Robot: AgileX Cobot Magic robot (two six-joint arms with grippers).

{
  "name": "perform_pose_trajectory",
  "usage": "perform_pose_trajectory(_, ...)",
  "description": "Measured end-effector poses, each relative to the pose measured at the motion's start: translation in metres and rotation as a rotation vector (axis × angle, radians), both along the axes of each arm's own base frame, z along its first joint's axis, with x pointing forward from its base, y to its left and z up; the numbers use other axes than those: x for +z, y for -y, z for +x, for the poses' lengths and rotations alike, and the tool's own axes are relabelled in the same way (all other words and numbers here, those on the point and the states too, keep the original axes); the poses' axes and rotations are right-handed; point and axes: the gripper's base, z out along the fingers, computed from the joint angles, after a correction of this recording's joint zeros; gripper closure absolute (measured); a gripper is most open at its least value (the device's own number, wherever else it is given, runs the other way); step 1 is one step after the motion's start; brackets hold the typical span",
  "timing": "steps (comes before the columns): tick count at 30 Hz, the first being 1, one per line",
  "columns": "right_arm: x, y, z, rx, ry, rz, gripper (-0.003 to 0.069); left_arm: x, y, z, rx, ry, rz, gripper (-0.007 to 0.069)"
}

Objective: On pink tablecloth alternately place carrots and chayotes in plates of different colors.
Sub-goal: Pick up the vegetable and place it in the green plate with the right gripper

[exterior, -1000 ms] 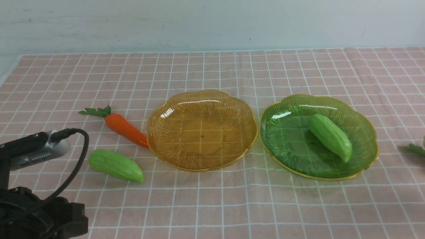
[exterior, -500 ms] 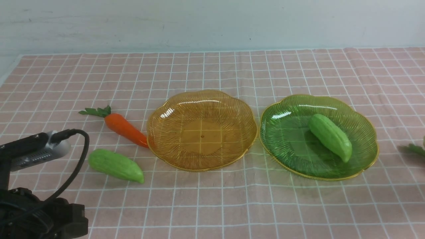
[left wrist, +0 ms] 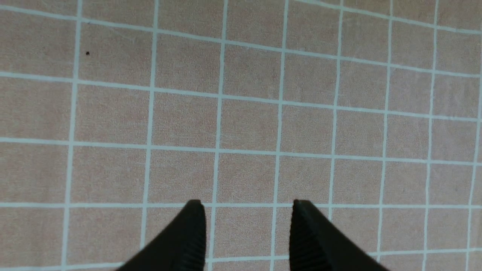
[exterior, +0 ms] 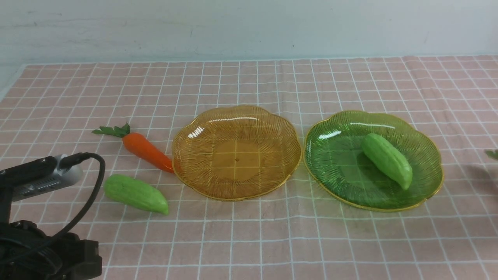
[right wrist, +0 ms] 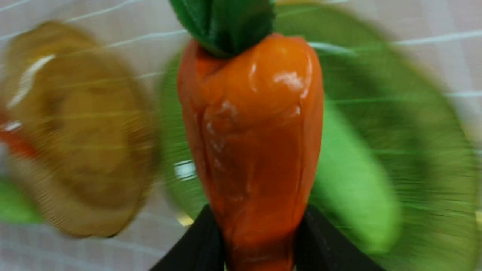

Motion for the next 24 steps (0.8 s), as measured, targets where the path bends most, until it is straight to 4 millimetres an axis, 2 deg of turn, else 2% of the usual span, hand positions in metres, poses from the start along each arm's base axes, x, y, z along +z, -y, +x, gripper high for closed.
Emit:
perform_pose_trajectory(1,0.002,-0.017,0.001,0.043,0.015,0.048,0.0432,0.0,0.0,0.0,0.0,0.001,0.0,0.0334)
perform_pose_trajectory(3,0.001,-0.071,0.0,0.174,0.019,0.114,0.0432,0.0,0.0,0.001,0.002,0.006,0.002,0.0334)
perform_pose_trajectory(5,-0.005,-0.107,-0.001,0.246,0.037,0.132,0.0432,0.001,0.0,0.001,0.006,0.016,0.002,0.0334)
perform_pose_trajectory(6,-0.01,-0.14,-0.003,0.299,0.071,0.132,0.0432,0.001,0.0,0.002,0.009,0.02,0.002,0.0334)
perform_pose_trajectory(7,-0.015,-0.162,-0.004,0.332,0.099,0.127,0.0432,0.001,-0.001,0.002,0.013,0.022,0.0,0.0334)
perform_pose_trajectory(11,-0.034,-0.218,-0.008,0.426,0.187,0.083,0.0418,0.001,-0.001,0.002,0.027,0.018,-0.007,0.0334)
perform_pose_trajectory(13,-0.053,-0.249,-0.005,0.471,0.278,0.021,0.033,0.001,-0.001,0.002,0.037,0.02,-0.01,0.0334)
perform_pose_trajectory(16,-0.066,-0.257,0.001,0.487,0.313,-0.031,0.0204,0.002,-0.003,0.004,0.041,0.027,0.01,0.0334)
perform_pose_trajectory(19,-0.063,-0.249,0.006,0.525,0.289,-0.09,0.0083,0.001,-0.006,0.01,0.051,0.022,0.049,0.0309)
perform_pose_trajectory(22,-0.04,-0.228,0.007,0.566,0.173,-0.145,0.0057,0.002,-0.009,0.026,0.095,-0.007,0.07,0.024)
perform_pose_trajectory(24,-0.009,-0.204,0.009,0.532,0.127,-0.167,0.0101,0.004,-0.009,0.043,0.137,0.014,0.059,0.0183)
